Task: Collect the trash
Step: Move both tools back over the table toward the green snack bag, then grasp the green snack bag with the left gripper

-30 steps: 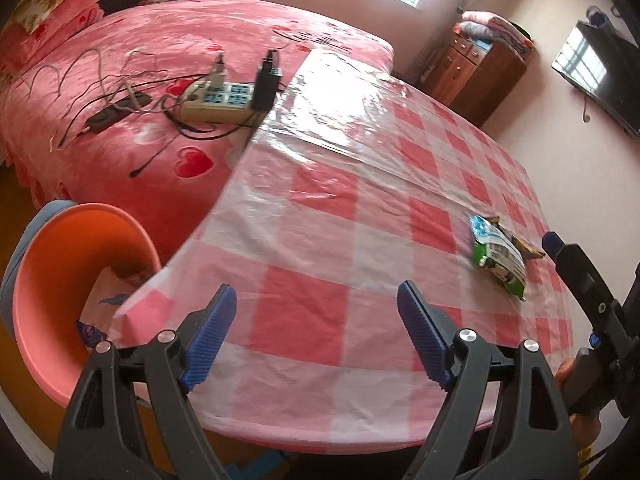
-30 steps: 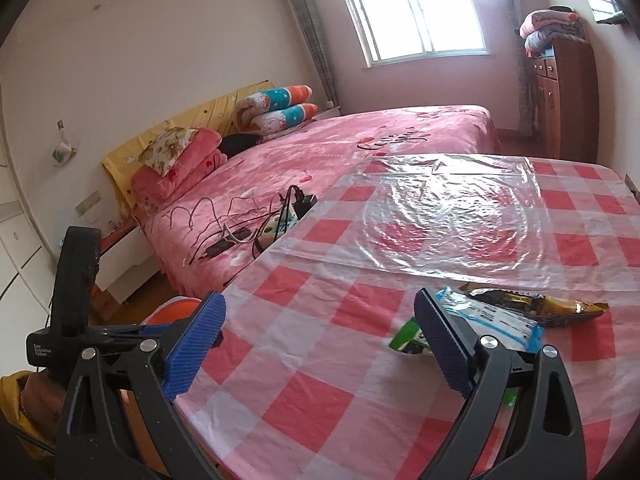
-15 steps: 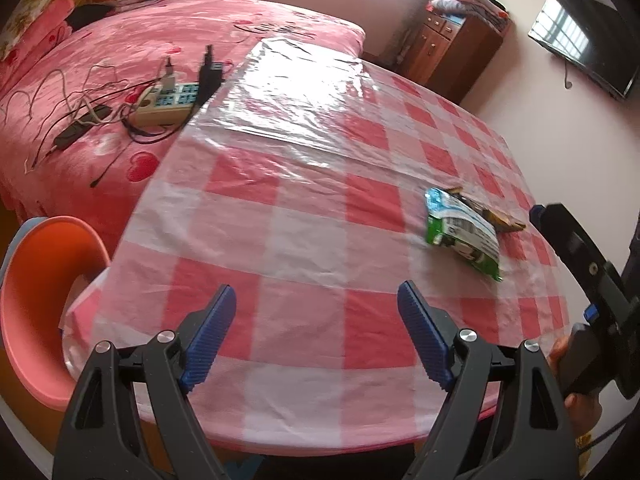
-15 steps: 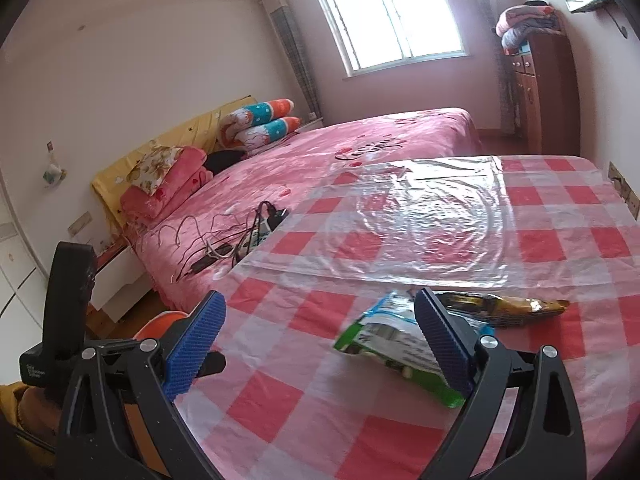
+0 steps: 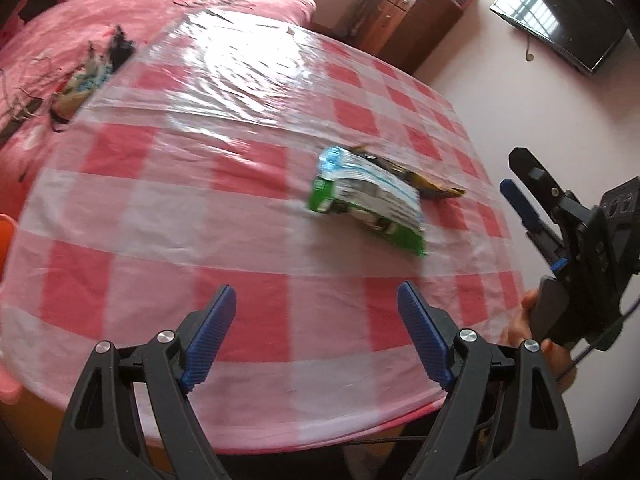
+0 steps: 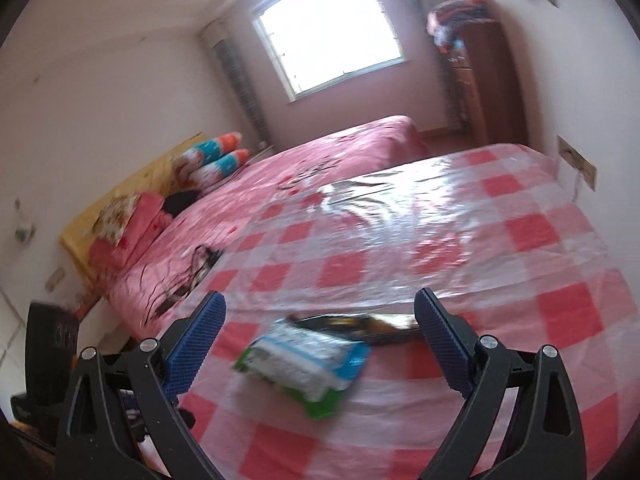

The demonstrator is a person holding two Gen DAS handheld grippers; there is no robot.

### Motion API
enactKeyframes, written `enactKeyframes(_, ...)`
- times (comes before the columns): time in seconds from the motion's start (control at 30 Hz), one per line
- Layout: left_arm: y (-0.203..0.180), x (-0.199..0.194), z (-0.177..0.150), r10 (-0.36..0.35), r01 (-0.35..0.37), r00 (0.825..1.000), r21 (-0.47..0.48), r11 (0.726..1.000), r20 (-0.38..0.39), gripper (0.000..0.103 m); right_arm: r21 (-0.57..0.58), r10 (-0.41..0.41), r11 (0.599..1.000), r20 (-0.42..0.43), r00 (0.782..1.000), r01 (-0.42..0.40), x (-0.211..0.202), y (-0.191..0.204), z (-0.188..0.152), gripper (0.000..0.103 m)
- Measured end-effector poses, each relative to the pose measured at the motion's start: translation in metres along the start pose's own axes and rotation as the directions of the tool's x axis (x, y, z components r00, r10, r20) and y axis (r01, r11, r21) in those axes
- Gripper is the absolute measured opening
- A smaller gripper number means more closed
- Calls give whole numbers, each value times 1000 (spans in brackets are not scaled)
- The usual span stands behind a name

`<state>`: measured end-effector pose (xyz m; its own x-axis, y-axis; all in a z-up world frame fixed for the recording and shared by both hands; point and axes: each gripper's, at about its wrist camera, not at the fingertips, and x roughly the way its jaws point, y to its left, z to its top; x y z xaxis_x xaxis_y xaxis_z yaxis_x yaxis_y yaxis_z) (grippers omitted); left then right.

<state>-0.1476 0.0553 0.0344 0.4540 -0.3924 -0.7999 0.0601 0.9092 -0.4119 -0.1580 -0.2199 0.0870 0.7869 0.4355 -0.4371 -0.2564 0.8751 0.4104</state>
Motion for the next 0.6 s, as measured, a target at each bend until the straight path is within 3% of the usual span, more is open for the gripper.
enactKeyframes(0.37,-38,41,20,-154,150,987,-97,984,-42,83,118,-38,992,0,999,38,-4,-56,9,94)
enactKeyframes(0.6,-52,64,41,-139,135,990,-113,984,-21,83,145,-43,988,-5,999,43,-4,-69,10,94)
